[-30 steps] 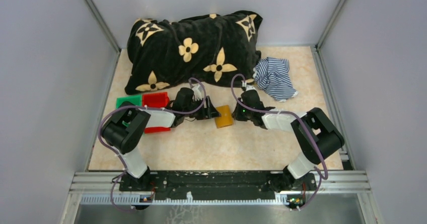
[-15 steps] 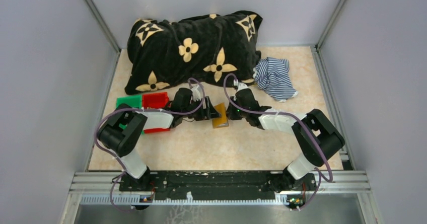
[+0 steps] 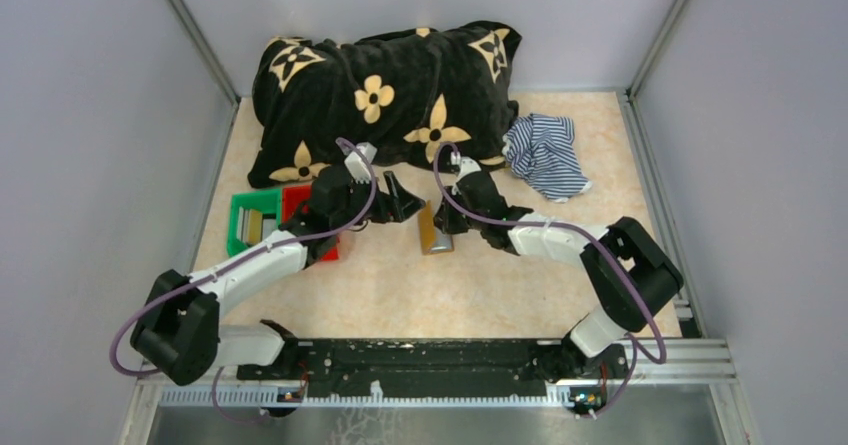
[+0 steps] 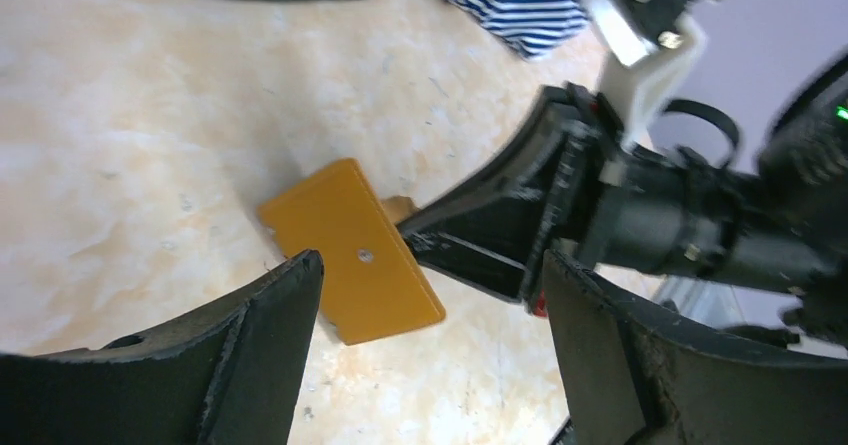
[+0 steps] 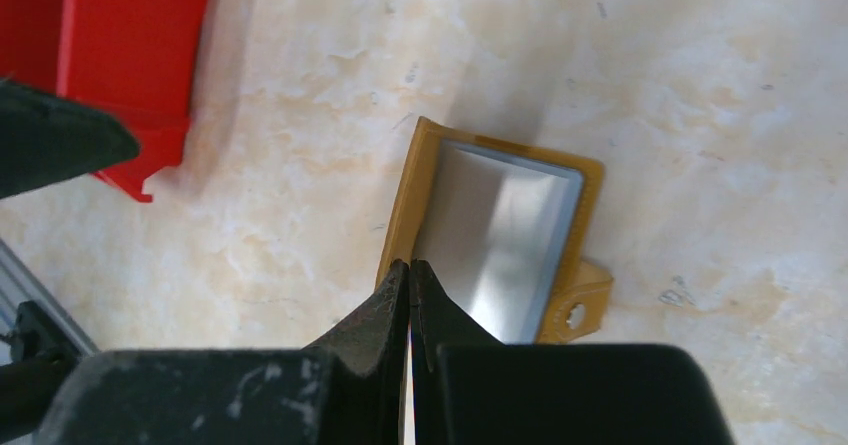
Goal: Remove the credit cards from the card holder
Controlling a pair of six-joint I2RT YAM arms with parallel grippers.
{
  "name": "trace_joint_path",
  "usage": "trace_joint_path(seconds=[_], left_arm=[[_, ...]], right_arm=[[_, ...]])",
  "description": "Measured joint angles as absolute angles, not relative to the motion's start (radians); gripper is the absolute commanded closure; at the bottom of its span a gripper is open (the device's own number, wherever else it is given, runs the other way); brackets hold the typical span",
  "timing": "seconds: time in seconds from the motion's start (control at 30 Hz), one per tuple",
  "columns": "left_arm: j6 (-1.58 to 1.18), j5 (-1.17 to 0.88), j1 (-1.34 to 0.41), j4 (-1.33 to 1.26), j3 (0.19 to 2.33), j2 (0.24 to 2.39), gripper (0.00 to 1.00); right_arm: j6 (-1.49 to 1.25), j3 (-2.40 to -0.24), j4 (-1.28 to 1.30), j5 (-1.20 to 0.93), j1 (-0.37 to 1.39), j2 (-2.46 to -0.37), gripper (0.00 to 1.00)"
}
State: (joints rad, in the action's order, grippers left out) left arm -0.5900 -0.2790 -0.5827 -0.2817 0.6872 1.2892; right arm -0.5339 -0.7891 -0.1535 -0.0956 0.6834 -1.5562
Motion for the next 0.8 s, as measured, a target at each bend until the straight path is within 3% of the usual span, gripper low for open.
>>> trace_joint_path(seconds=[0.27,0.8], left_arm=[[-0.636,-0.045,-0.580,-0.089,0.694,1.306,0.07],[-0.626,0.108,-0.578,0.083,0.751,1.356,0.12]], right_arm=[[-0.537,-0.829,-0.191,-0.112,0.756,-1.584,1.00],[-0.572,-0.832,-0.258,-0.137,0.801,-1.737,1.00]])
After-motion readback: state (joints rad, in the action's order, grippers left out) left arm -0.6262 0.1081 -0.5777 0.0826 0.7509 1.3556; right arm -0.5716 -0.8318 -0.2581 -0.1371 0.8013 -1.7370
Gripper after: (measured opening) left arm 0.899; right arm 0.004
